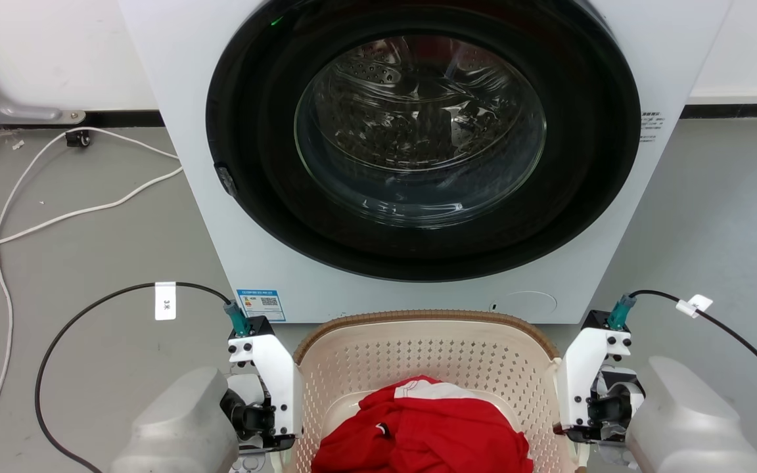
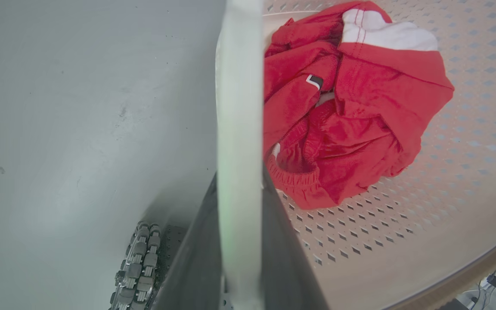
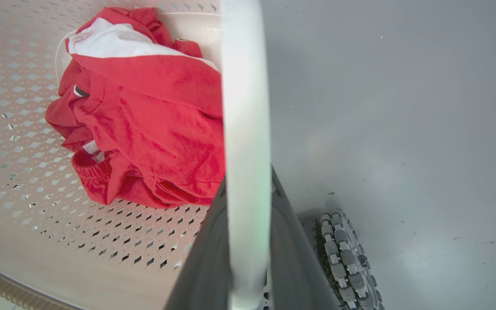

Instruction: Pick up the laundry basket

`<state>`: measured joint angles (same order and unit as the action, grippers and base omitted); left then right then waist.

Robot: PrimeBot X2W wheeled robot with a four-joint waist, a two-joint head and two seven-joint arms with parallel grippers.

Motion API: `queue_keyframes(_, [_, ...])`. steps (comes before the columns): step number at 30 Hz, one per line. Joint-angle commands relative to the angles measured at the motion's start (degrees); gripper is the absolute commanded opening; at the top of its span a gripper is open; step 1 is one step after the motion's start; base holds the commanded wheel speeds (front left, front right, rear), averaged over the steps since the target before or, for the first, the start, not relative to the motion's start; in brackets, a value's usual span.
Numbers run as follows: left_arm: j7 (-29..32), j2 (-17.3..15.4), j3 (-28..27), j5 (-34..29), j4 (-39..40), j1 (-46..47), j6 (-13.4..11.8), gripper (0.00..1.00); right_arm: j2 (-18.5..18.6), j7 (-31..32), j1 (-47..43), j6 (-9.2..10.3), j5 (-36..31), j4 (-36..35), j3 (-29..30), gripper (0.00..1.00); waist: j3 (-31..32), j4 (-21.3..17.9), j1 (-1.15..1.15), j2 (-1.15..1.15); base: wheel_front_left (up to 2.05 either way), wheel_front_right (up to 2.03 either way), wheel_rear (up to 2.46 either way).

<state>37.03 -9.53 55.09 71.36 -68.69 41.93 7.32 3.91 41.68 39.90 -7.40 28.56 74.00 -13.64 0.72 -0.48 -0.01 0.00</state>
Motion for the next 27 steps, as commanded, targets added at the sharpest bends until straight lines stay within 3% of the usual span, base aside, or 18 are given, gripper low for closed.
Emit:
queue_keyframes(1, [-0.36,0.70,0.12,0.45,0.56,-0.52,0.27,0.00,-0.74,-0.44,-0.06,-0.16,-0.16,-0.25,0.26,0.00,-0.04,0.01,0.01,0.00,0.00,0.00,0.00])
queue_keyframes(27, [-2.68,0.29,1.39,1.06,0.60,-0.60,0.28,0.00,-1.01,-0.96,-0.30,-0.16,-2.92,-0.24,2.08,0.00,0.05,-0.22,0.01,0.00,0.00,0.00,0.00])
